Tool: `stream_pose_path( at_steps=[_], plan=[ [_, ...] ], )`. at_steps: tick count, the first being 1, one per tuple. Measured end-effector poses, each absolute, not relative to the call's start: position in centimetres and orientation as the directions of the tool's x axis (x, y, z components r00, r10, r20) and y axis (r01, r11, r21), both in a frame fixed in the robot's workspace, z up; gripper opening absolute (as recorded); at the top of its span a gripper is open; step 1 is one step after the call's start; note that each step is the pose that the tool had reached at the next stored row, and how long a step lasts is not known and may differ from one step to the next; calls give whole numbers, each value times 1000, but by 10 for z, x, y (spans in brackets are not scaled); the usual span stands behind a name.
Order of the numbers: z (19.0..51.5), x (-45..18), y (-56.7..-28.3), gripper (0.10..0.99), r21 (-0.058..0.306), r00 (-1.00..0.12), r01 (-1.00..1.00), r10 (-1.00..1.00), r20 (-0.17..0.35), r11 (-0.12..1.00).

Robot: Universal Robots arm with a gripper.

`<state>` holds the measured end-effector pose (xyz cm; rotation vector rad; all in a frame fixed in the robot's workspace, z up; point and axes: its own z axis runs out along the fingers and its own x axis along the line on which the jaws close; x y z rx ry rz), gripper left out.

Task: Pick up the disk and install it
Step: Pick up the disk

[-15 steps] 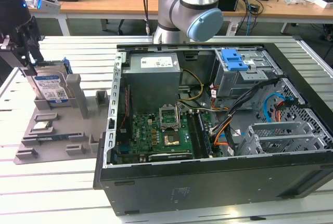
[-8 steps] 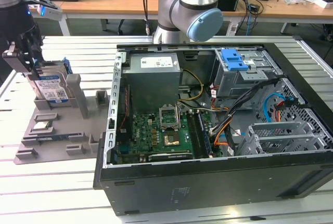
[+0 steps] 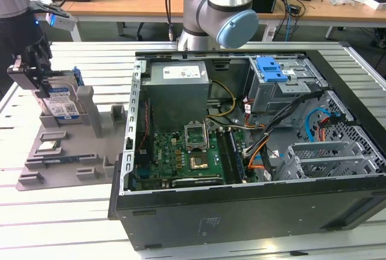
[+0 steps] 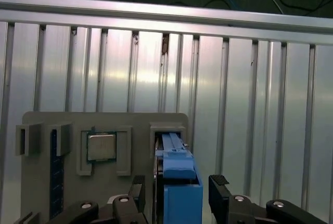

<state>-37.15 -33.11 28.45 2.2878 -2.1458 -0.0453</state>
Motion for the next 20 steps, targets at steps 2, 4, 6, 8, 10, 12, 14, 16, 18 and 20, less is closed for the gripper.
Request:
stream_pose_path(
  at_steps=[2,4,6,8,10,12,14,16,18,20],
  plan=[
    [284,-371,-331,600,23,64,-998,-998,-17,-64],
    [284,-371,-331,600,23,64,-998,-998,-16,-64],
    [284,-371,-331,600,23,64,-998,-998,-14,-64],
    [284,-371,-331,600,23,64,-998,-998,-14,-64],
    [284,-371,-331,600,23,64,-998,-998,-12,-64],
    [284,-371,-331,600,23,64,-998,-998,-11,-64],
    [283,-371,-331,600,23,64,-998,-998,-11,-64],
    [283,-371,-331,584,23,64,-998,-998,-9,-64],
    [283,-371,-331,522,23,64,-998,-998,-8,-64],
    [283,-371,-331,459,24,64,-998,-998,-8,-64]
  ],
)
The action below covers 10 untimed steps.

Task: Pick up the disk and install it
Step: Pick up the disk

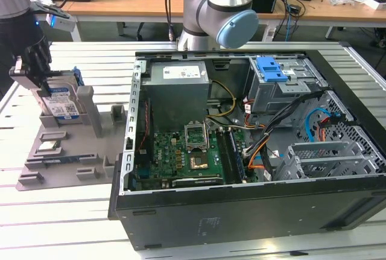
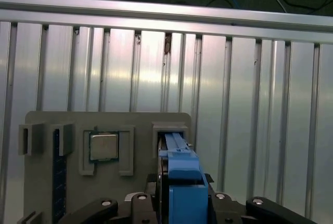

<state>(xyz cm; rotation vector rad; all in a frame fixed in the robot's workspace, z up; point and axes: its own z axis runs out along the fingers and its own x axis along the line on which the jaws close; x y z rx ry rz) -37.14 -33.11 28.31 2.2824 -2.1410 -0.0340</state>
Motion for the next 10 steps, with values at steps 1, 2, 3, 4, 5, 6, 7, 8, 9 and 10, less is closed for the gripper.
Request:
stream_pose_path(
  at_steps=[1,2,3,4,5,6,7,8,9,10],
  plan=[
    [283,-371,-331,400,24,64,-998,-998,-7,-64],
    [283,-371,-331,369,24,64,-998,-998,-7,-64],
    [283,-371,-331,369,24,64,-998,-998,-6,-64],
    [283,-371,-331,369,24,64,-998,-998,-6,-64],
    [283,-371,-331,369,24,64,-998,-998,-5,-64],
    [283,-371,-331,369,24,64,-998,-998,-5,-64],
    [283,-371,-331,369,24,64,-998,-998,-4,-64],
    [283,-371,-331,369,24,64,-998,-998,-4,-64],
    [282,-371,-331,369,24,64,-998,-998,-3,-64],
    [282,-371,-331,369,24,64,-998,-998,-3,-64]
  ],
)
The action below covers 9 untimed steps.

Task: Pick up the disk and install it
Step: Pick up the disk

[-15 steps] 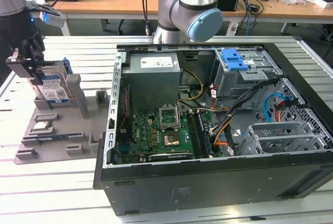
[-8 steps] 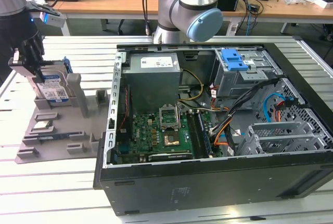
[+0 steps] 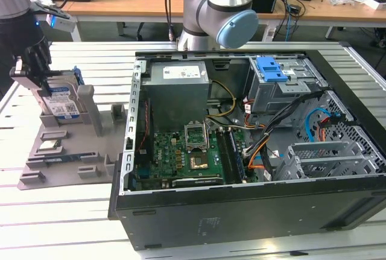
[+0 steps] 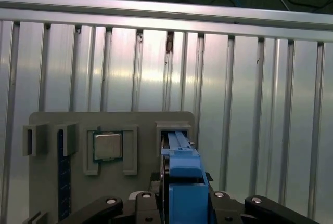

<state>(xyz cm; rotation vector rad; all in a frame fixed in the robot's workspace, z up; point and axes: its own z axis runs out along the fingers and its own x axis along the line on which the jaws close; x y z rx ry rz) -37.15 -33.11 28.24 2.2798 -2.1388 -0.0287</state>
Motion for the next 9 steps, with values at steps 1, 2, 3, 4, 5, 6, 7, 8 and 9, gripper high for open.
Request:
stream_pose_path(
  at_steps=[1,2,3,4,5,6,7,8,9],
  plan=[
    [282,-371,-331,369,24,64,-998,-998,-2,-64],
    [282,-371,-331,369,24,64,-998,-998,-2,-64],
    [282,-371,-331,369,24,64,-998,-998,-2,-64],
    [282,-371,-331,369,24,64,-998,-998,-1,-64],
    [282,-371,-331,369,24,64,-998,-998,-1,-64],
    [282,-371,-331,369,24,64,-998,-998,0,-64],
    [282,-371,-331,369,24,64,-998,-998,0,-64],
    [282,-371,-331,369,24,64,-998,-998,1,-64],
    [282,-371,-331,369,24,64,-998,-998,1,-64]
  ],
)
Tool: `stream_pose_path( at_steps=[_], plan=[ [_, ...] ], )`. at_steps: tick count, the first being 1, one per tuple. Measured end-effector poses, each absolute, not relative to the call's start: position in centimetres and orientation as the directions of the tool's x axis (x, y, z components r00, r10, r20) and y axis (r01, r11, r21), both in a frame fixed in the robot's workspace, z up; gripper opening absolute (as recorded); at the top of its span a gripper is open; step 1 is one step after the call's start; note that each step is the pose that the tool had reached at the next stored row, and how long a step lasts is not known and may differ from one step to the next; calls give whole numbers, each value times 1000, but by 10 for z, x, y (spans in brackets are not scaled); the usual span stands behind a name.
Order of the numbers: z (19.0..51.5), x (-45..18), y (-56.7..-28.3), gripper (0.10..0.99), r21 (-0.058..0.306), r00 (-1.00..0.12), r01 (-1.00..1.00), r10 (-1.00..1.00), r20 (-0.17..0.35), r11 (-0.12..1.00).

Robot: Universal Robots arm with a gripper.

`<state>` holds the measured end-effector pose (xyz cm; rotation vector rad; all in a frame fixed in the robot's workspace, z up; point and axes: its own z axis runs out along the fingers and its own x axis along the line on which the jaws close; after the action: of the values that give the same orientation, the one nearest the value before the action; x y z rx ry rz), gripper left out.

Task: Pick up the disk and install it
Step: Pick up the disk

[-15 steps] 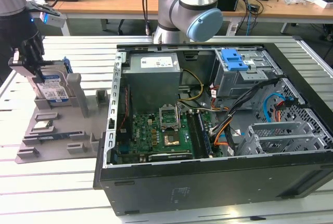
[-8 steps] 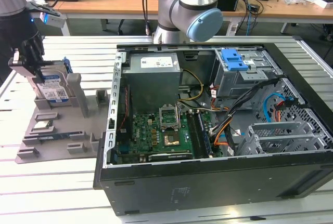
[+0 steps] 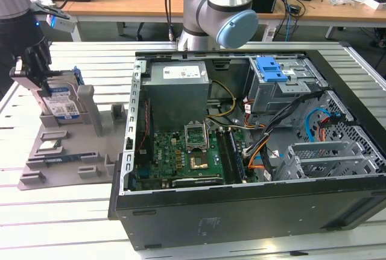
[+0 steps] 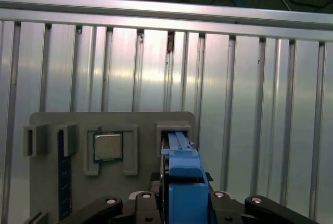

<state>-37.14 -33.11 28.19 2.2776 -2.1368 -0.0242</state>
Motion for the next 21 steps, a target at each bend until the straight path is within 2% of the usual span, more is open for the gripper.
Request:
stream_pose_path(
  at_steps=[21],
  plan=[
    [312,-371,-331,369,24,64,-998,-998,3,-64]
  ],
)
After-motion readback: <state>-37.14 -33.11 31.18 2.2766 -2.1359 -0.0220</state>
